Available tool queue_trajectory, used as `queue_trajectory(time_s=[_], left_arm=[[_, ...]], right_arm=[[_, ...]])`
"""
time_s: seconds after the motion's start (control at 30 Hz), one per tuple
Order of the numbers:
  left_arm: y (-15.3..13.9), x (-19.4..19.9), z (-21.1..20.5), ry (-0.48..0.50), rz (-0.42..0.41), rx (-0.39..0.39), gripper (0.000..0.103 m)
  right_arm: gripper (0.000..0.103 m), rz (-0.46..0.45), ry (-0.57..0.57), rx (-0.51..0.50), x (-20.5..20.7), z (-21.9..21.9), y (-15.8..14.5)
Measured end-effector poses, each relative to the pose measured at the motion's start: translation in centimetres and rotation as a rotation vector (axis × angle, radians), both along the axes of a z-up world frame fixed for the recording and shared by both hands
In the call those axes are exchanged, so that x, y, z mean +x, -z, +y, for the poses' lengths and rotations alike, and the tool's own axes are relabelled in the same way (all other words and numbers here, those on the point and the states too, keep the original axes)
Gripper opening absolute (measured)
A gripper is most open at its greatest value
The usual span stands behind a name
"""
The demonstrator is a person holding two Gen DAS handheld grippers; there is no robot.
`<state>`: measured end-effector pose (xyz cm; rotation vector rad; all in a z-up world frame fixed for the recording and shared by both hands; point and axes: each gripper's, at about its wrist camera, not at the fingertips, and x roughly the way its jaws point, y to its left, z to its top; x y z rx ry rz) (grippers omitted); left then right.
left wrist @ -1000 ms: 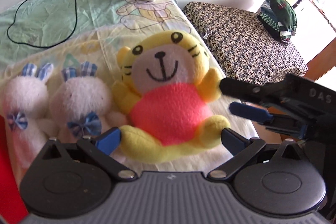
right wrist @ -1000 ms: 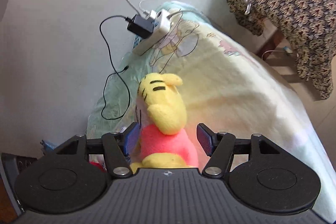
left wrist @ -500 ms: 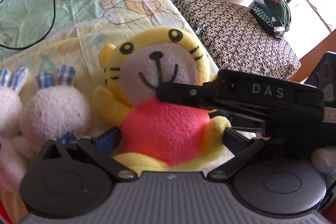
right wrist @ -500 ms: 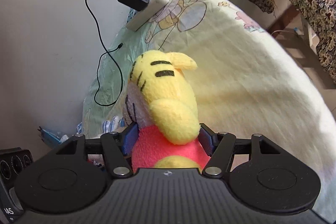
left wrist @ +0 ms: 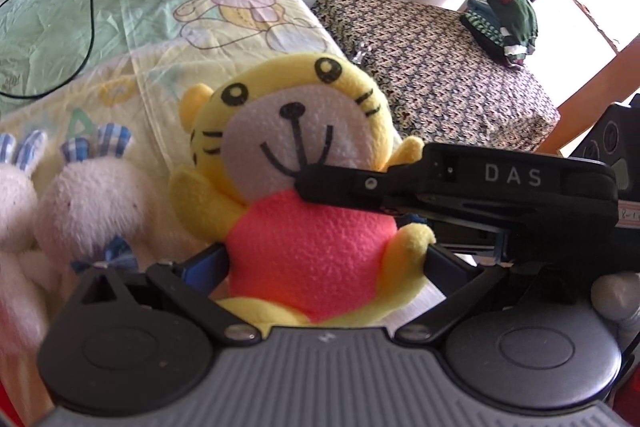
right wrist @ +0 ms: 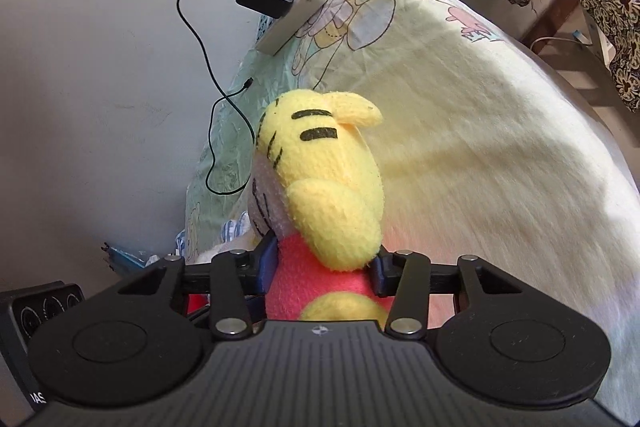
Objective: Organize objects
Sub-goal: 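Lift the yellow tiger plush off the bed with the right gripper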
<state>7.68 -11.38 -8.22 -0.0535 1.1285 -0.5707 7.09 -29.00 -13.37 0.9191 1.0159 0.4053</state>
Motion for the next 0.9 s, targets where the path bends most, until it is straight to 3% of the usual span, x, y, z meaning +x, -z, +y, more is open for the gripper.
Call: queue_trajectory(time_s=[0.43, 0.7, 0.9], left_arm=[[-1.7, -4.4, 0.4, 0.054, -0.016, -0.005, 0.102], [-3.5, -8.1, 1.5, 0.066, -0.106, 0.019, 0.102], [-5.1, -10.2, 4.0, 0.023, -0.178, 0.024, 0.102]], right_arm=[[0.047, -0.033, 0.008, -0.004, -4.5, -0.2, -1.6], [0.047, -0.084, -0.025, -0.004, -7.0, 0.9, -3.4], [0.047, -0.162, -0.081, -0.011, -8.0, 3.2, -5.6]])
